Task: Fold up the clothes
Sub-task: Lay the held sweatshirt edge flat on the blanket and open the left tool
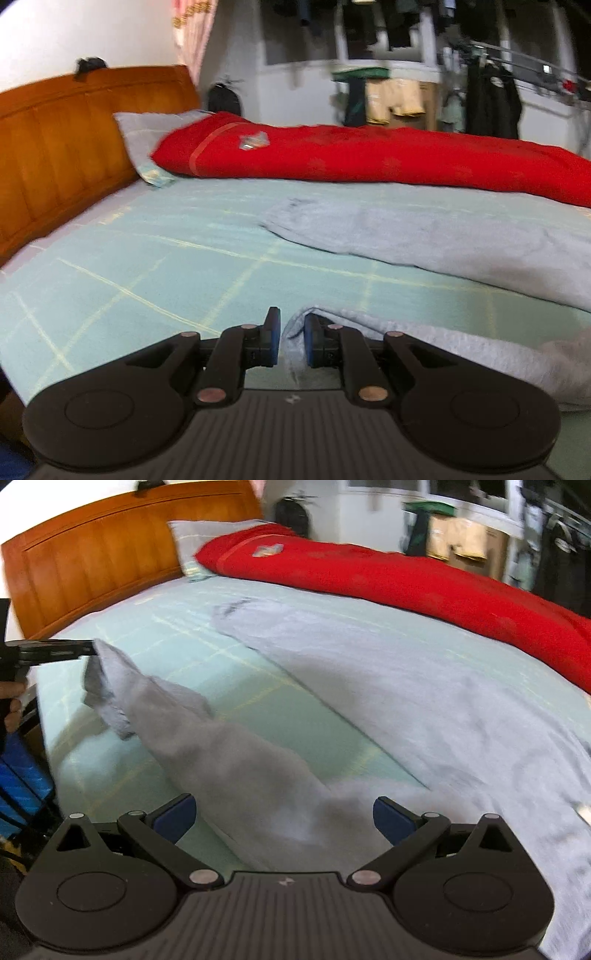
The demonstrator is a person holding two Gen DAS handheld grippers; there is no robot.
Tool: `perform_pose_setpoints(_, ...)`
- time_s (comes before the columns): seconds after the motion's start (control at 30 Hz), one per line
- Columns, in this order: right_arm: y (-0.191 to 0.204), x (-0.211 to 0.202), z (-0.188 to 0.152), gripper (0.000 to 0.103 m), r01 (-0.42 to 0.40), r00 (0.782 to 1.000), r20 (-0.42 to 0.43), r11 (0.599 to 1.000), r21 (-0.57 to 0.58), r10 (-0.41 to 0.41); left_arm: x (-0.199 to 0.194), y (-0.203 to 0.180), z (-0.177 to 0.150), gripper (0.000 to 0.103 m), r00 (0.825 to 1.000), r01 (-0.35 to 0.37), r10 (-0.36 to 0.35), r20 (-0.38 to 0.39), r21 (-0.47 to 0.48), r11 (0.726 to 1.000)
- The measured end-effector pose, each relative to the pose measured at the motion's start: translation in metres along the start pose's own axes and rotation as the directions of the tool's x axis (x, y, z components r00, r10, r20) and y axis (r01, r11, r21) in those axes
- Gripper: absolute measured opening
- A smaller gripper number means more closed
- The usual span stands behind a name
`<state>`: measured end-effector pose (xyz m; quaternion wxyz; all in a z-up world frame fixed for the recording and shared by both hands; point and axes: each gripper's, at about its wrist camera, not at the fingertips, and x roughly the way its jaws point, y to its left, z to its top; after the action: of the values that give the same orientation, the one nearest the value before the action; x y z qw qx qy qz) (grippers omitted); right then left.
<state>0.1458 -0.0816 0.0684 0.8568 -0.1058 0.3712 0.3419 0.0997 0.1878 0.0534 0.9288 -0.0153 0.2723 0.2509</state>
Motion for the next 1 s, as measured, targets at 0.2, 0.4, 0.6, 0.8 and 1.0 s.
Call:
perform_pose_setpoints(0.2,-0.022,-0.005,-0.018,0.103,0.025,0.998,-0.051,0.999,0.034,-0.023,-0.003,0.007,0.009,0.013,0.999,-0.05,0.05,-0.002,-0.001,0.999)
perform_pose_setpoints(0.4,-0.026,0.003,-0.03,0.103,0.009,0.992,-0.125,1.0,-0.019,-0.011,0.006,-0.01,0.001,0.022,0.994,-0.029,0.035,-0.108,0.056,0.998)
perform_pose_setpoints(0.6,-0.026,0.013,-0.033,0.103,-0.044,0.991,-0.13,0.997,-0.056,0.036,-0.013,-0.012,0.0,0.038,0.991,-0.029,0.032,-0.129,0.026,0.999)
perform_pose_setpoints(0.8,-0.033,0.012,-0.03,0.103,-0.15,0.986,-0.093,0.981,-0.12,0.139,-0.04,-0.027,-0.003,0.044,0.984,-0.108,0.108,-0.142,0.011,0.994)
perform_pose_setpoints(1.0,-0.051,0.003,-0.029,0.103,-0.259,0.966,-0.051,0.955,-0.147,0.255,-0.062,-0.034,0.007,0.045,0.988,-0.094,0.078,-0.136,-0.12,0.988)
